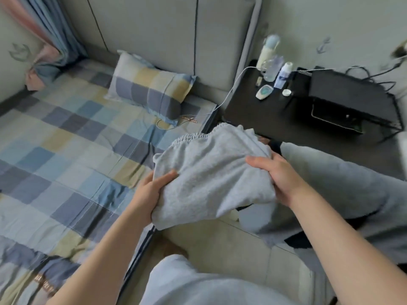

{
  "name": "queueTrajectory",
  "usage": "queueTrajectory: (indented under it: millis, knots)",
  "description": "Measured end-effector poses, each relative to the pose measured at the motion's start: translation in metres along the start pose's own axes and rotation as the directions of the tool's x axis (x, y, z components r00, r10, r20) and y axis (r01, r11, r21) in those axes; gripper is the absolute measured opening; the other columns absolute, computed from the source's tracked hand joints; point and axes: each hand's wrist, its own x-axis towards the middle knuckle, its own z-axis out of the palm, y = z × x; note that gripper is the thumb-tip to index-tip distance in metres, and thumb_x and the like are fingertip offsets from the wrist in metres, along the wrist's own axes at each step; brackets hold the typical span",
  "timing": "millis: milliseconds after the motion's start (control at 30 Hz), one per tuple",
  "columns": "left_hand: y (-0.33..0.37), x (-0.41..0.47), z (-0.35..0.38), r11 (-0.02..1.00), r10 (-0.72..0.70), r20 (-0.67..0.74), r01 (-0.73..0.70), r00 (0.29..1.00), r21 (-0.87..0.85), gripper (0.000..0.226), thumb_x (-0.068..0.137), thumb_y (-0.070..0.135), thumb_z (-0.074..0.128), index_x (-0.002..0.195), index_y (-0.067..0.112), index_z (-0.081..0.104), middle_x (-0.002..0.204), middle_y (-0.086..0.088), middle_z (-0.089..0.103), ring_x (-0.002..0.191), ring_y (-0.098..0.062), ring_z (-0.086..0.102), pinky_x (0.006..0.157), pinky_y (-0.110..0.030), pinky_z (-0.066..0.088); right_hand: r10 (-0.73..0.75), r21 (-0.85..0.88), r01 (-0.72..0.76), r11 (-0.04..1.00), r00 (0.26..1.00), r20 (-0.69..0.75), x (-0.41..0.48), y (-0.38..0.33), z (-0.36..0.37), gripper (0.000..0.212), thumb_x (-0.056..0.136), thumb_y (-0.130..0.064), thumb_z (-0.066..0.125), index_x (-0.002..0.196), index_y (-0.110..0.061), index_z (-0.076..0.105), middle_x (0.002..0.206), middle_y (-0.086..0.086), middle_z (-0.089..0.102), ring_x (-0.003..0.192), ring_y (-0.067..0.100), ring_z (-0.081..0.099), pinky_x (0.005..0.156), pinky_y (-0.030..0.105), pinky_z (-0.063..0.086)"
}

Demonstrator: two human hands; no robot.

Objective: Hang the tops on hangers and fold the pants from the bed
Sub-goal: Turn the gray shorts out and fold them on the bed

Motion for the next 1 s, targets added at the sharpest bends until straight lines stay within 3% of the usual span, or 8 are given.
queueTrajectory:
  millis: [100, 233, 433, 600, 733, 833, 933, 1000]
  knots:
    - [-0.001, -0.022, 0.06, 0.997, 0.046, 0.096, -0.053, 0.994, 0.063, 0.039, 0.079, 0.029, 0.08, 0.116, 0.02, 0.069, 0.106, -0.012, 0.076, 0.093, -0.035, 0.074, 0.071, -0.043, 0.062, -0.081, 0.015, 0.083, 0.996, 0.994, -0.067, -0.058, -0.015, -0.048, 0.03, 0.083, -0.013, 0.073, 0.113, -0.015, 0.071, 0.113, 0.014, 0.074, 0.101, 0.031, 0.073, 0.07, 0.034, 0.06]
    - [-0.001, -0.038, 0.141, 0.985, 0.087, 0.212, -0.117, 0.973, 0.13, 0.023, 0.086, 0.025, 0.076, 0.108, 0.019, 0.073, 0.105, -0.015, 0.076, 0.091, -0.035, 0.074, 0.066, -0.041, 0.061, -0.153, 0.051, 0.166, 0.985, 0.968, -0.2, -0.125, -0.028, -0.111, 0.043, 0.079, -0.017, 0.077, 0.12, -0.01, 0.068, 0.116, 0.018, 0.072, 0.105, 0.034, 0.071, 0.073, 0.038, 0.06]
    - [-0.004, -0.047, 0.27, 0.941, 0.073, 0.502, -0.226, 0.862, 0.252, 0.027, 0.085, 0.031, 0.077, 0.111, 0.024, 0.073, 0.11, -0.012, 0.075, 0.095, -0.033, 0.074, 0.069, -0.038, 0.06, -0.251, 0.124, 0.347, 0.93, 0.842, -0.477, -0.214, -0.028, -0.197, 0.031, 0.074, -0.018, 0.076, 0.105, -0.018, 0.077, 0.109, 0.015, 0.074, 0.101, 0.034, 0.072, 0.071, 0.042, 0.06]
    - [-0.029, -0.059, 0.388, 0.891, -0.026, 0.73, -0.316, 0.683, 0.326, 0.029, 0.082, 0.034, 0.08, 0.109, 0.028, 0.073, 0.107, -0.008, 0.076, 0.094, -0.03, 0.075, 0.071, -0.039, 0.061, -0.256, 0.147, 0.481, 0.864, 0.673, -0.694, -0.29, -0.011, -0.25, 0.031, 0.079, -0.016, 0.072, 0.11, -0.018, 0.076, 0.116, 0.016, 0.072, 0.106, 0.035, 0.071, 0.076, 0.044, 0.061]
    - [-0.064, -0.072, 0.479, 0.841, -0.177, 0.843, -0.367, 0.509, 0.398, 0.028, 0.086, 0.028, 0.077, 0.112, 0.023, 0.072, 0.106, -0.009, 0.076, 0.094, -0.03, 0.075, 0.076, -0.043, 0.062, -0.135, 0.163, 0.562, 0.811, 0.451, -0.882, -0.342, 0.016, -0.279, 0.052, 0.078, -0.022, 0.072, 0.128, -0.009, 0.064, 0.119, 0.018, 0.071, 0.105, 0.037, 0.071, 0.072, 0.043, 0.061]
    - [-0.1, -0.078, 0.54, 0.775, -0.3, 0.869, -0.431, 0.394, 0.463, 0.024, 0.087, 0.026, 0.077, 0.109, 0.021, 0.072, 0.101, -0.007, 0.077, 0.089, -0.027, 0.075, 0.072, -0.038, 0.062, -0.016, 0.189, 0.615, 0.766, 0.313, -0.95, -0.367, 0.045, -0.296, 0.062, 0.075, -0.024, 0.075, 0.132, -0.006, 0.059, 0.119, 0.019, 0.071, 0.104, 0.04, 0.071, 0.072, 0.046, 0.06]
    - [-0.142, -0.077, 0.597, 0.69, -0.45, 0.845, -0.489, 0.287, 0.534, 0.024, 0.087, 0.027, 0.077, 0.11, 0.021, 0.071, 0.098, -0.004, 0.078, 0.084, -0.024, 0.076, 0.067, -0.036, 0.062, 0.134, 0.221, 0.657, 0.72, 0.182, -0.974, -0.377, 0.072, -0.315, 0.074, 0.071, -0.026, 0.082, 0.138, -0.011, 0.053, 0.126, 0.019, 0.067, 0.109, 0.042, 0.068, 0.094, 0.058, 0.054]
    - [-0.172, -0.073, 0.633, 0.622, -0.534, 0.816, -0.551, 0.221, 0.557, 0.027, 0.087, 0.031, 0.077, 0.112, 0.022, 0.07, 0.099, -0.003, 0.078, 0.087, -0.024, 0.076, 0.078, -0.042, 0.061, 0.207, 0.226, 0.674, 0.703, 0.111, -0.972, -0.376, 0.081, -0.329, 0.078, 0.067, -0.026, 0.083, 0.137, -0.011, 0.053, 0.125, 0.018, 0.068, 0.108, 0.04, 0.068, 0.096, 0.057, 0.053]
